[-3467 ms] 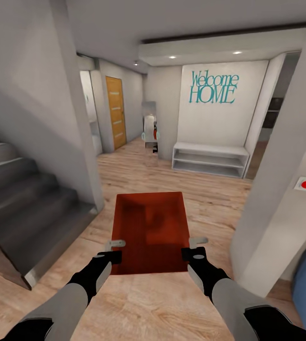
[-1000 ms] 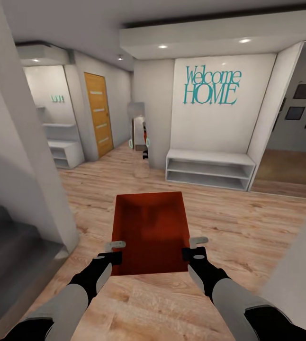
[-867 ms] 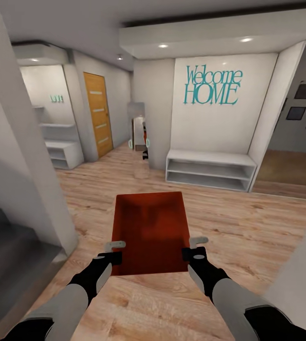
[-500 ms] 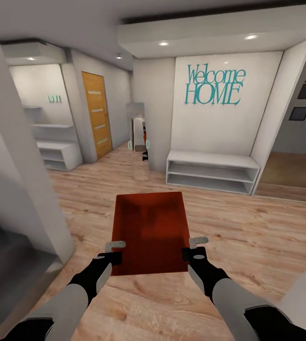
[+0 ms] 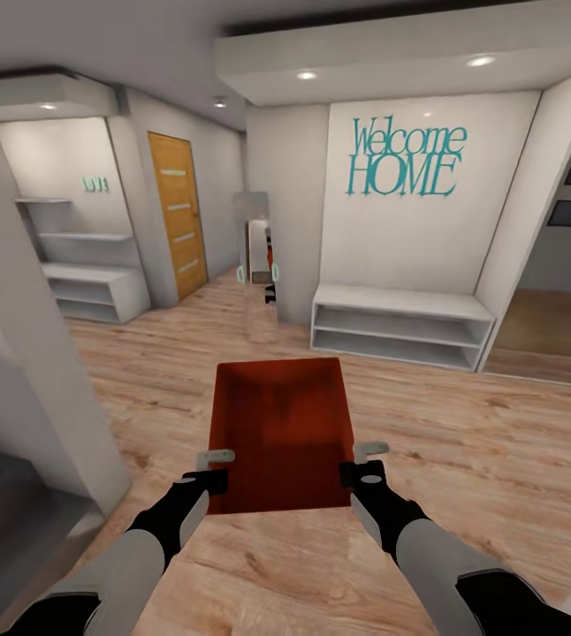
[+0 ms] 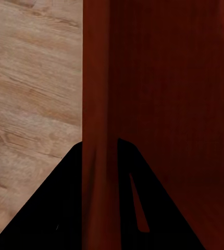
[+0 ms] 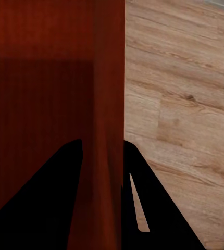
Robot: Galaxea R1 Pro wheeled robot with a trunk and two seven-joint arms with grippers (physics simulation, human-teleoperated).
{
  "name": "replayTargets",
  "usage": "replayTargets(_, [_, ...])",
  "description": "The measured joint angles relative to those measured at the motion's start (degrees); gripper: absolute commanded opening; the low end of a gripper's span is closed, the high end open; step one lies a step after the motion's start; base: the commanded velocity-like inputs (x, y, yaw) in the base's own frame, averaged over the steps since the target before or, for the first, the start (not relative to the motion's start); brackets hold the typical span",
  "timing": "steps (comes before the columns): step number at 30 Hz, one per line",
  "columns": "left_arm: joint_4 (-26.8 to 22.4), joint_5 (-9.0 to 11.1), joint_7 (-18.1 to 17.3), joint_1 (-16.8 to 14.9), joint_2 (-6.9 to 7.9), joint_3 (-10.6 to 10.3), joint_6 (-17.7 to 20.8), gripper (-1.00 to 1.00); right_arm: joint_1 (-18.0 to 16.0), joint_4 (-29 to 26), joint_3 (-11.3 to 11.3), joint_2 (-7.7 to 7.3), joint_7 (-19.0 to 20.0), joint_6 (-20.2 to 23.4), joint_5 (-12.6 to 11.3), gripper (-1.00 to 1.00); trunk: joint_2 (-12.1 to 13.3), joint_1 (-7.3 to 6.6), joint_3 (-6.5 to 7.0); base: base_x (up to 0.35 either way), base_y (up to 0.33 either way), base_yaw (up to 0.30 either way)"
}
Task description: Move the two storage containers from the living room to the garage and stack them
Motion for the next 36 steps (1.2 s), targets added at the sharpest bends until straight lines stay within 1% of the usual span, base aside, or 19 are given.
replayTargets(25, [0.0, 0.0, 0.0, 0.0, 0.01, 0.0, 0.1, -1.0, 0.0, 0.1, 0.0, 0.01, 0.0, 0.0, 0.0, -1.0, 0.0, 0.0, 0.0, 0.322, 0.0, 0.001])
replayTargets(29, [0.0, -0.1, 0.0, 0.0, -0.01, 0.0, 0.1, -1.0, 0.0, 0.1, 0.0, 0.0, 0.0, 0.0, 0.0, -1.0, 0.0, 0.0, 0.0, 0.322, 0.0, 0.112])
replayTargets(36, [0.0, 0.0, 0.0, 0.0, 0.02, 0.0, 0.1, -1.0, 0.0, 0.1, 0.0, 0.02, 0.0, 0.0, 0.0, -1.0, 0.0, 0.0, 0.0, 0.322, 0.0, 0.232])
